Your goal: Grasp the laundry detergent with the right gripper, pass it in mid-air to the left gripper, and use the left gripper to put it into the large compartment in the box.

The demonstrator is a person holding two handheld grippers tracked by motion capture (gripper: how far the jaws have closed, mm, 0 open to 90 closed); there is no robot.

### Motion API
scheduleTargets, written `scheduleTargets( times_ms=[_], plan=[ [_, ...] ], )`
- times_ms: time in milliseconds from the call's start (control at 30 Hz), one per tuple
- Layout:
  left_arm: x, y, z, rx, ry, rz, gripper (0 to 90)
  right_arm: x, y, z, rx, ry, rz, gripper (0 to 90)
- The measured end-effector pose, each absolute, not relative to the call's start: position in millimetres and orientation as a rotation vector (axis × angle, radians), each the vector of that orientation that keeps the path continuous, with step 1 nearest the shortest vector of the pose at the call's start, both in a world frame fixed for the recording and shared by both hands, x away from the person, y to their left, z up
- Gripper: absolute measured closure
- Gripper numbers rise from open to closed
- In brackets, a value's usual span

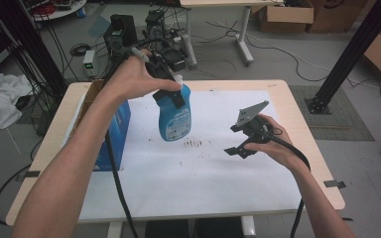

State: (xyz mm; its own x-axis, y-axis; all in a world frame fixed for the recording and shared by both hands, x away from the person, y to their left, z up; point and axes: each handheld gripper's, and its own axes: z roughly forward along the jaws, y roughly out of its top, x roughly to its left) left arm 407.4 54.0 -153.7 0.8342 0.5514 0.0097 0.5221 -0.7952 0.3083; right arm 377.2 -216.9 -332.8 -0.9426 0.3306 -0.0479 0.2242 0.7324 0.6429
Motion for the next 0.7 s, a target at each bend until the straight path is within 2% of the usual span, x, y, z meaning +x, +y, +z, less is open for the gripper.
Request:
scheduleTargets(
  times_ms=[267, 700],
  plan=[
    [414, 78, -126, 2.685, 1.005, 0.186, 38.0, 377, -221, -334, 0.475, 2.795, 0.940, 15.9],
    [418, 128, -83, 2.525, 1.353, 0.263, 38.0, 377, -222, -327, 0.472, 2.835, 0.906, 16.3]
  ],
)
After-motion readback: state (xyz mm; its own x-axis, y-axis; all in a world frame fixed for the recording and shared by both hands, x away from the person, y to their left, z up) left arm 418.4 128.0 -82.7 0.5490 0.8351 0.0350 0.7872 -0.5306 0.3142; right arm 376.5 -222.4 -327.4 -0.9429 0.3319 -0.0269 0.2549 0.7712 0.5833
